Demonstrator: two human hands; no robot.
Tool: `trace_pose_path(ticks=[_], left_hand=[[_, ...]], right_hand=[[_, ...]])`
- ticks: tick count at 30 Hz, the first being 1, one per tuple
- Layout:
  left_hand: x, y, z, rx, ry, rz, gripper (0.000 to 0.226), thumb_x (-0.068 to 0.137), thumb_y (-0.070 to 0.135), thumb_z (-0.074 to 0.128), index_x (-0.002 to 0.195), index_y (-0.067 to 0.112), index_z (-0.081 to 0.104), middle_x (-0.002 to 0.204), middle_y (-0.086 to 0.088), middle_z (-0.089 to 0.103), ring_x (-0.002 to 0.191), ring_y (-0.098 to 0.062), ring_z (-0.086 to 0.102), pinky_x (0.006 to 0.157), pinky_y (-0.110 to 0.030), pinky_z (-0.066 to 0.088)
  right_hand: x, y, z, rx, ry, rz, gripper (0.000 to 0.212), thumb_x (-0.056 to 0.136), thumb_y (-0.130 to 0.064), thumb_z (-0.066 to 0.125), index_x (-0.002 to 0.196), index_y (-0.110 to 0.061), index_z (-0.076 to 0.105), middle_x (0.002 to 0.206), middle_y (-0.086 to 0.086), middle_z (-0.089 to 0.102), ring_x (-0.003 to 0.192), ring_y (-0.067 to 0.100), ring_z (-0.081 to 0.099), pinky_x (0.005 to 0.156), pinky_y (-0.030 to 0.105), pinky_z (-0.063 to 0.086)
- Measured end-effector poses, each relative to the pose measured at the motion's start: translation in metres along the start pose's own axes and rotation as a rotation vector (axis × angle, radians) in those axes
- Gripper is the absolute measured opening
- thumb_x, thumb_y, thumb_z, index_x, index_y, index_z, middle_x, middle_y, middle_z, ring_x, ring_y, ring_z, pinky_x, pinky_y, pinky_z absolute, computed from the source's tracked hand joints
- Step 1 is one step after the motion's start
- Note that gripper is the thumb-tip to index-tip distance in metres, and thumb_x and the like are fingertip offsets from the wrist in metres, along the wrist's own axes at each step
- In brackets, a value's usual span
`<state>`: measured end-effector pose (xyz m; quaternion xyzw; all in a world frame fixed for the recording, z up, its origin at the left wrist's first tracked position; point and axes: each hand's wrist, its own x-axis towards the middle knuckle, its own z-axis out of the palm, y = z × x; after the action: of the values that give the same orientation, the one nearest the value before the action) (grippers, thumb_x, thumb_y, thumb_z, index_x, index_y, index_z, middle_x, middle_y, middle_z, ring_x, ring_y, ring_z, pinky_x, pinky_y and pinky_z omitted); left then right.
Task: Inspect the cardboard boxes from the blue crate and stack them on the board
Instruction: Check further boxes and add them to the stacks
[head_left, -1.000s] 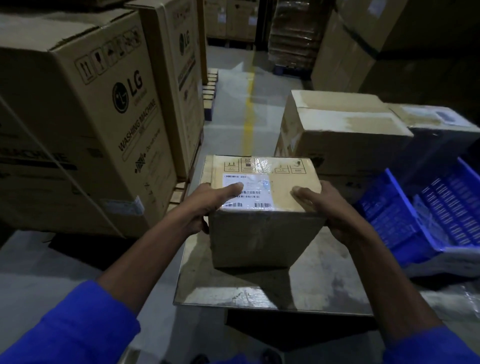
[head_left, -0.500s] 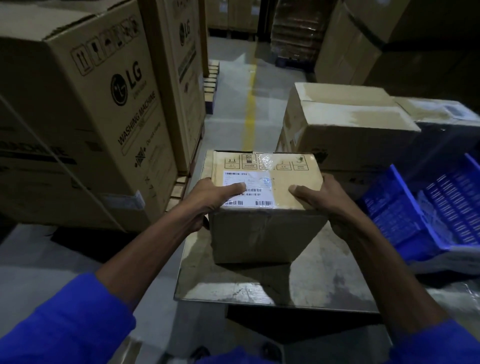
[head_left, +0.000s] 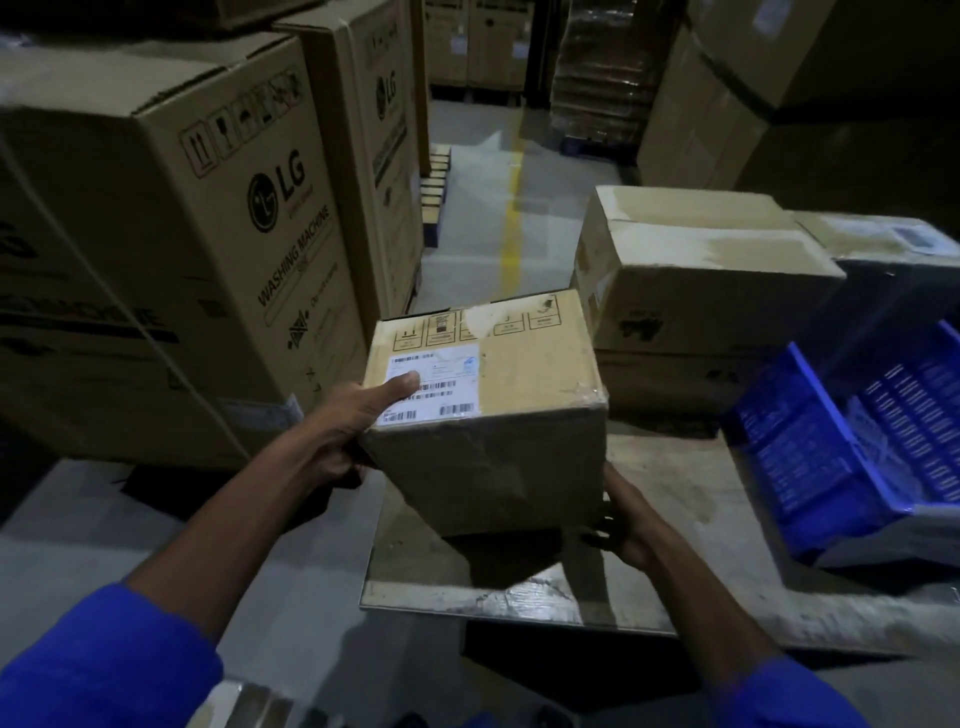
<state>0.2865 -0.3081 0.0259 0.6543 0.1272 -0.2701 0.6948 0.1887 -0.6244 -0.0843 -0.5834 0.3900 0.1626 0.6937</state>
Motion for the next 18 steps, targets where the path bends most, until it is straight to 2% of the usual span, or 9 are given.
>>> trace_pose_path(ticks=[1,2,4,5,7,10,12,15,18], left_hand=[[0.001,-0.002,-0.003,-0.011,0.010,0.014,0.062,0.071,0.037,0.085,0.122,0.005,0.067,0.110,-0.017,0.077,0.106,-0.036,0.073,0.098,-0.064,0.052],[0.002,-0.005,-0.005,-0.026,0.025,0.034,0.060,0.074,0.037,0.083,0.121,0.004,0.067,0.109,-0.017,0.077,0.100,-0.034,0.075,0.091,-0.060,0.057],[0.005,-0.013,-0.003,-0.024,0.040,0.086,0.051,0.081,0.039,0.078,0.121,0.009,0.065,0.103,-0.014,0.078,0.078,-0.025,0.076,0.061,-0.045,0.063],[0.007,-0.018,0.000,-0.007,0.049,0.114,0.053,0.080,0.044,0.077,0.123,0.014,0.064,0.102,-0.011,0.079,0.076,-0.022,0.075,0.055,-0.039,0.060],[0.014,-0.029,0.007,0.057,0.056,0.167,0.063,0.075,0.053,0.076,0.130,0.024,0.062,0.104,-0.004,0.079,0.084,-0.020,0.076,0.060,-0.036,0.060],[0.025,-0.041,0.018,0.321,0.071,0.276,0.033,0.100,0.043,0.060,0.133,0.040,0.054,0.114,0.007,0.068,0.097,-0.014,0.068,0.066,-0.025,0.055],[0.033,-0.052,0.024,0.420,0.007,0.255,0.021,0.106,0.040,0.049,0.125,0.045,0.056,0.119,0.009,0.064,0.106,-0.015,0.064,0.074,-0.026,0.053],[0.043,-0.063,0.035,0.324,-0.014,0.086,0.020,0.106,0.047,0.046,0.108,0.043,0.066,0.121,0.000,0.068,0.101,-0.017,0.063,0.086,-0.041,0.052],[0.044,-0.063,0.040,0.179,0.050,-0.037,0.043,0.102,0.061,0.043,0.110,0.028,0.070,0.122,-0.008,0.069,0.104,-0.025,0.064,0.092,-0.048,0.054]], right_hand=[[-0.002,-0.001,0.000,0.043,0.008,-0.033,0.051,0.092,-0.066,0.064,0.125,-0.027,0.068,0.129,0.011,0.064,0.117,0.032,0.061,0.085,0.044,0.056],[-0.003,-0.002,-0.003,0.085,0.038,-0.079,0.048,0.092,-0.062,0.066,0.123,-0.025,0.069,0.125,0.010,0.066,0.115,0.032,0.062,0.079,0.042,0.057],[-0.003,-0.009,-0.014,0.140,0.131,-0.170,0.046,0.092,-0.056,0.070,0.120,-0.019,0.070,0.120,0.010,0.070,0.112,0.033,0.065,0.077,0.044,0.060],[-0.005,-0.015,-0.021,0.154,0.178,-0.205,0.046,0.092,-0.053,0.071,0.121,-0.017,0.070,0.119,0.011,0.070,0.111,0.033,0.065,0.080,0.046,0.061],[-0.010,-0.025,-0.040,0.168,0.263,-0.252,0.046,0.093,-0.047,0.073,0.125,-0.014,0.067,0.123,0.014,0.068,0.111,0.034,0.065,0.085,0.050,0.062],[-0.023,-0.040,-0.062,0.178,0.305,-0.322,0.037,0.096,-0.036,0.071,0.124,-0.013,0.065,0.127,0.016,0.066,0.116,0.034,0.062,0.092,0.052,0.058],[-0.031,-0.046,-0.070,0.161,0.307,-0.372,0.041,0.097,-0.034,0.069,0.131,-0.012,0.063,0.128,0.014,0.064,0.115,0.029,0.061,0.088,0.046,0.055],[-0.038,-0.050,-0.073,0.130,0.273,-0.422,0.048,0.097,-0.031,0.069,0.139,-0.011,0.057,0.126,0.010,0.064,0.109,0.023,0.063,0.077,0.037,0.051],[-0.041,-0.053,-0.069,0.034,0.212,-0.445,0.044,0.095,-0.029,0.071,0.134,-0.015,0.057,0.127,0.011,0.065,0.111,0.025,0.066,0.080,0.038,0.053]])
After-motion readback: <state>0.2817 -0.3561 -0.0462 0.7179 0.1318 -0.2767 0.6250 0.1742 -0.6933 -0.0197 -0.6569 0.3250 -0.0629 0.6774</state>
